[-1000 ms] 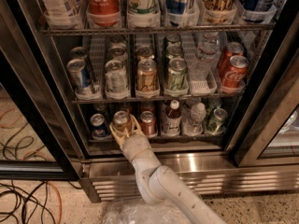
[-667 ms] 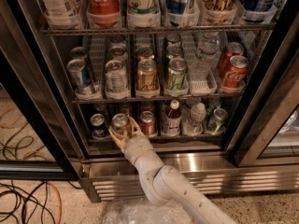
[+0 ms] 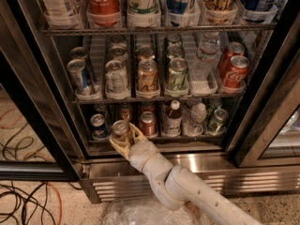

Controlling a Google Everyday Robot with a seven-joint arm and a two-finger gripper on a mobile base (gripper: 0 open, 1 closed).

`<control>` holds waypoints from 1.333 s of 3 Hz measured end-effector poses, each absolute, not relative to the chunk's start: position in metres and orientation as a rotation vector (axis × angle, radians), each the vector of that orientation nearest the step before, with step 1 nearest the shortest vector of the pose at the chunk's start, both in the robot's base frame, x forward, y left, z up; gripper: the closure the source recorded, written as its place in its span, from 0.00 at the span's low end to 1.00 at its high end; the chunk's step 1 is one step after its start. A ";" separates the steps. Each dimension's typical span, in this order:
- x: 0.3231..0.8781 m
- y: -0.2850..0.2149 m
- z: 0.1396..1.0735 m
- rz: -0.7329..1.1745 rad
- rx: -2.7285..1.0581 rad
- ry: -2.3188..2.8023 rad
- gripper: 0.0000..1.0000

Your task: Pick orange can from bottom shelf of fridge

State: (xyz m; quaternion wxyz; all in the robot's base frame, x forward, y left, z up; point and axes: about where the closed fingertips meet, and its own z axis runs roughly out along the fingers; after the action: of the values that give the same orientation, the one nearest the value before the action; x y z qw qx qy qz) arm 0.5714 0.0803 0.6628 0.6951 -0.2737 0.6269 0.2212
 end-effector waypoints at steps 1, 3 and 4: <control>0.555 0.074 0.670 0.564 -0.646 1.418 1.00; 0.518 0.057 0.692 0.648 -0.716 1.442 1.00; 0.499 0.052 0.705 0.667 -0.742 1.430 1.00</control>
Offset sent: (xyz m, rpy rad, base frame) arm -0.0553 -0.0296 0.0325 -0.0106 0.1068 0.1817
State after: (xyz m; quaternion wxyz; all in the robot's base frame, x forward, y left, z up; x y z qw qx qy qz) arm 0.4994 0.0523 0.7045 0.6435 -0.3256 0.6278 0.2928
